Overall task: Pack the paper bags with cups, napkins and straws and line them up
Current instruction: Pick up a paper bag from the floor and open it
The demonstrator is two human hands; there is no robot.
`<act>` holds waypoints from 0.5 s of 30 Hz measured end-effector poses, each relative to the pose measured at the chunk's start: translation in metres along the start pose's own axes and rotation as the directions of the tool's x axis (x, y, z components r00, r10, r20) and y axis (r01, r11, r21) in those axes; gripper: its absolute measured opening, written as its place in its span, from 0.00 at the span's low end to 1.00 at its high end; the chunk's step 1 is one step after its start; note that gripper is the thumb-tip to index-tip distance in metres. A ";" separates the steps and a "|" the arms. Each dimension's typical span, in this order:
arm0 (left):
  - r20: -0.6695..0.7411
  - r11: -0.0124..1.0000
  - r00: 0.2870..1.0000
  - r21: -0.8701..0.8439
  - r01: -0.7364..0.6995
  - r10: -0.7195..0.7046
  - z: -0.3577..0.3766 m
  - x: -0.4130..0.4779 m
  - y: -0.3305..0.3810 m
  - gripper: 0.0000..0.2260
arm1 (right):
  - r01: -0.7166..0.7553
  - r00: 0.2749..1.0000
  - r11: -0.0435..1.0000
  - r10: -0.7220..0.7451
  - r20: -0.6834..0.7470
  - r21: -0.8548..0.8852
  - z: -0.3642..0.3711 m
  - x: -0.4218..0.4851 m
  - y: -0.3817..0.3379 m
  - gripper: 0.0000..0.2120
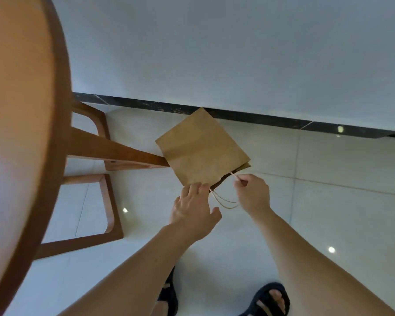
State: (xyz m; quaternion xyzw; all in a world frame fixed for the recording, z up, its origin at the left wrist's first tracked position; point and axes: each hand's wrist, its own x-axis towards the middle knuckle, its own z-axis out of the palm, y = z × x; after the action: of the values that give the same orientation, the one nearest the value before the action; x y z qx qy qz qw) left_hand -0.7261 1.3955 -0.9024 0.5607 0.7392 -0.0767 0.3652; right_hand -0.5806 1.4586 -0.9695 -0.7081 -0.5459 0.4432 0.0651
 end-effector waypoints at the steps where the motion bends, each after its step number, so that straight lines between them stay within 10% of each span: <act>1: 0.001 1.000 1.000 -0.004 -0.005 0.005 -0.014 -0.015 0.006 0.28 | 0.015 1.000 0.999 -0.014 -0.011 0.041 -0.016 -0.015 -0.020 0.15; 15: -0.129 0.977 0.984 -0.159 -0.139 0.119 -0.249 -0.235 0.053 0.35 | -0.047 0.994 0.921 0.006 0.107 0.387 -0.245 -0.262 -0.294 0.05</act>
State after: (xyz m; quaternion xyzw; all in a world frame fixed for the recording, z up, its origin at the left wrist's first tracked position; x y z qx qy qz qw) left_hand -0.7676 1.3629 -0.5598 0.5784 0.7254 0.0430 0.3706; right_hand -0.6225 1.4529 -0.5074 -0.6642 -0.4401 0.5799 0.1698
